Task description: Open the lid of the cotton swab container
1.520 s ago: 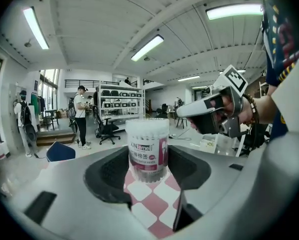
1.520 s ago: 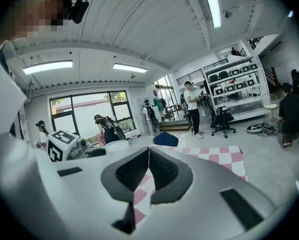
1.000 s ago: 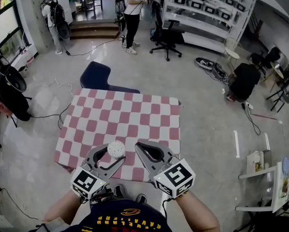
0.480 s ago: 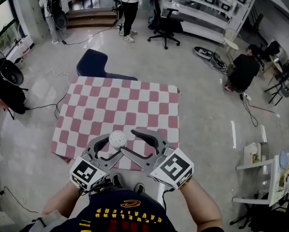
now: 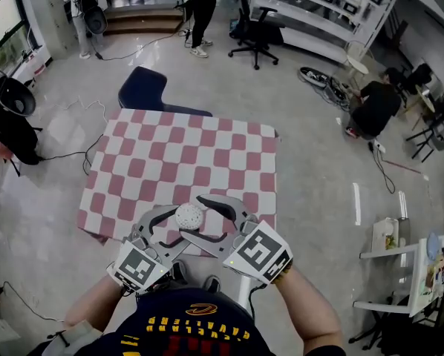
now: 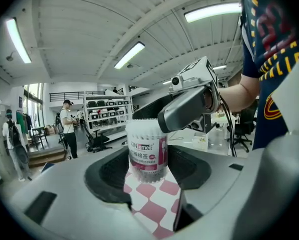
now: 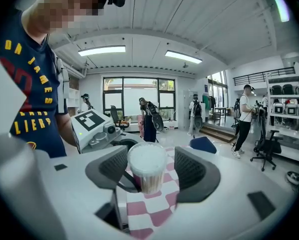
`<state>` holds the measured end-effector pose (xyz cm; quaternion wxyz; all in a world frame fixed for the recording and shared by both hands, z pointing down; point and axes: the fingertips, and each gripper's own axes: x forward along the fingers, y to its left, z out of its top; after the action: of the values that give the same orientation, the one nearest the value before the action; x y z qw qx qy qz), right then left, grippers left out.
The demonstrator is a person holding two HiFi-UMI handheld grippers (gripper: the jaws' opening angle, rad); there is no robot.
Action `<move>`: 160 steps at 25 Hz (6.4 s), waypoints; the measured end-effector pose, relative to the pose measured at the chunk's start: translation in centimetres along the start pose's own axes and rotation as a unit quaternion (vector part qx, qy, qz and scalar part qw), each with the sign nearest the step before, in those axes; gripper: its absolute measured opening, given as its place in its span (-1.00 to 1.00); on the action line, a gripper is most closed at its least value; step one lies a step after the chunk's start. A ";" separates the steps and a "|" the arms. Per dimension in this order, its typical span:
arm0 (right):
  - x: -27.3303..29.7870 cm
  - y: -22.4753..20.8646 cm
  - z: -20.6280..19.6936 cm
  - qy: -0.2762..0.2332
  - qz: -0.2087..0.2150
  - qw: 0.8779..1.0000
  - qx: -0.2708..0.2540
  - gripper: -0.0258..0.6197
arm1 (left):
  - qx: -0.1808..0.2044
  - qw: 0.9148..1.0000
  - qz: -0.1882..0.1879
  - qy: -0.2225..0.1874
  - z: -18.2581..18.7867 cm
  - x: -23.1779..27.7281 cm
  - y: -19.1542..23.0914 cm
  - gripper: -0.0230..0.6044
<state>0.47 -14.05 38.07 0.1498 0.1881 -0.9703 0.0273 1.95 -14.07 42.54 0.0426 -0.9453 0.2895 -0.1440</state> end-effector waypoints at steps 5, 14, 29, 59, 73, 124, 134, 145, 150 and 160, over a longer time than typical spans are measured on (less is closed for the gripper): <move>0.5 0.4 -0.9 0.017 -0.003 1.000 -0.022 -0.09 | -0.005 1.000 0.000 0.001 -0.5 0.1 -0.1 -0.14; 0.3 0.2 -1.4 0.018 -0.006 1.000 0.001 -0.13 | 0.001 1.000 -0.008 0.004 -0.8 0.4 -0.4 -0.14; 0.1 0.1 -1.8 -0.004 0.034 0.993 0.115 -0.13 | 0.022 1.000 -0.014 0.008 -1.8 0.3 -0.7 -0.15; -2.0 -5.3 2.4 -0.069 -0.037 0.992 0.096 -0.13 | 0.006 0.999 -0.032 -0.010 -1.4 0.0 -2.1 -0.15; -1.3 -8.6 0.1 -0.064 -0.065 0.985 0.146 -0.13 | 0.001 0.999 -0.044 -0.025 -0.7 -0.4 -2.9 -0.15; -5.0 -3.1 -3.6 -0.086 -0.199 0.961 0.173 -0.89 | -0.076 0.993 0.086 0.036 -10.0 -3.1 7.0 -0.15; -5.0 -3.2 -4.4 -0.089 -0.222 0.957 0.165 -0.89 | -0.087 0.993 0.078 0.022 -10.0 -2.8 6.4 -0.15; -5.3 -3.3 -4.2 -0.092 -0.223 0.957 0.160 -0.89 | -0.080 0.994 0.075 0.022 -9.4 -2.8 6.3 -0.15; -5.3 -3.3 -4.1 -0.092 -0.222 0.958 0.156 -0.89 | -0.080 0.994 0.073 0.021 -9.4 -2.7 6.3 -0.15; -5.0 -3.3 -4.3 -0.089 -0.224 0.957 0.159 -0.89 | -0.081 0.994 0.070 0.022 -9.7 -2.8 6.3 -0.15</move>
<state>7.34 -14.83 40.67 0.0330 0.4233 -0.8960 0.1302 -6.53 -17.73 50.10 -0.0301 -0.9196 0.3667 -0.1378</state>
